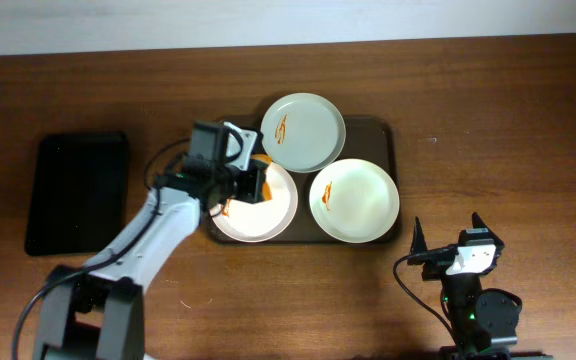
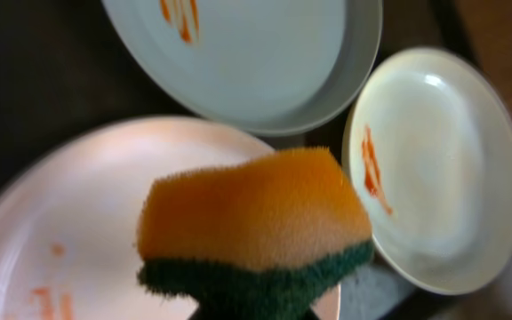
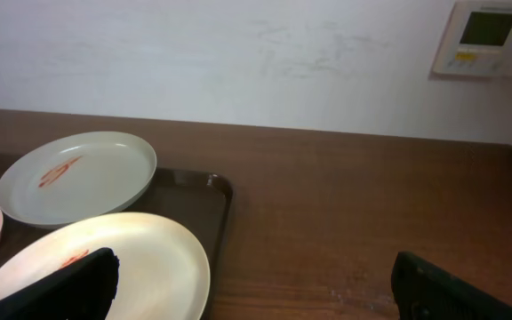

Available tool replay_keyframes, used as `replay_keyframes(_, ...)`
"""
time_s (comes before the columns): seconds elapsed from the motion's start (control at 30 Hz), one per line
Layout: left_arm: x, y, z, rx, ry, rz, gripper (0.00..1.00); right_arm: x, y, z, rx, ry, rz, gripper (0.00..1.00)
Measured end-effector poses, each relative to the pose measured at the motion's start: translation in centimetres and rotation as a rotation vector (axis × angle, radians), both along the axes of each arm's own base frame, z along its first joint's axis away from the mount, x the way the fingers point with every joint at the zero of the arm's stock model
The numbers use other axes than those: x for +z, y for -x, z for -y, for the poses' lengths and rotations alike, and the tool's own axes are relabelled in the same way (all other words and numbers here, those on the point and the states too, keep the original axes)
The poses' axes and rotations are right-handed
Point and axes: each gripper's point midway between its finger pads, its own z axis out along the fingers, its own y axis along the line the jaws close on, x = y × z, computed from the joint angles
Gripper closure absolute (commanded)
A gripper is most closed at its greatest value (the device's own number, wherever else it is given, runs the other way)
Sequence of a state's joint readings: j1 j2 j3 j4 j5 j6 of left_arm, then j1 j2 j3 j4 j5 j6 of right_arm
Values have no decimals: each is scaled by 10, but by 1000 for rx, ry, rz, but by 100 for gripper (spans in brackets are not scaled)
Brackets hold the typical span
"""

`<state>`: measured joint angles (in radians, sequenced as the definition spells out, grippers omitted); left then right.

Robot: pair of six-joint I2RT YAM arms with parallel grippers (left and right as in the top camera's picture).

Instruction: Clean dirty plates on tray and stack at the side

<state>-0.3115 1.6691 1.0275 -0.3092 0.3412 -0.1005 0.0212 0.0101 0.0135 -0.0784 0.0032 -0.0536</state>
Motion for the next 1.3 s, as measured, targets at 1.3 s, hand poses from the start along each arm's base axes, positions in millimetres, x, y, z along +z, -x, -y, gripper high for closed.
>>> replay_keyframes(1.3, -47, 12, -34, 389, -293, -62, 100, -11, -140, -212, 467, -368, -1179, 24)
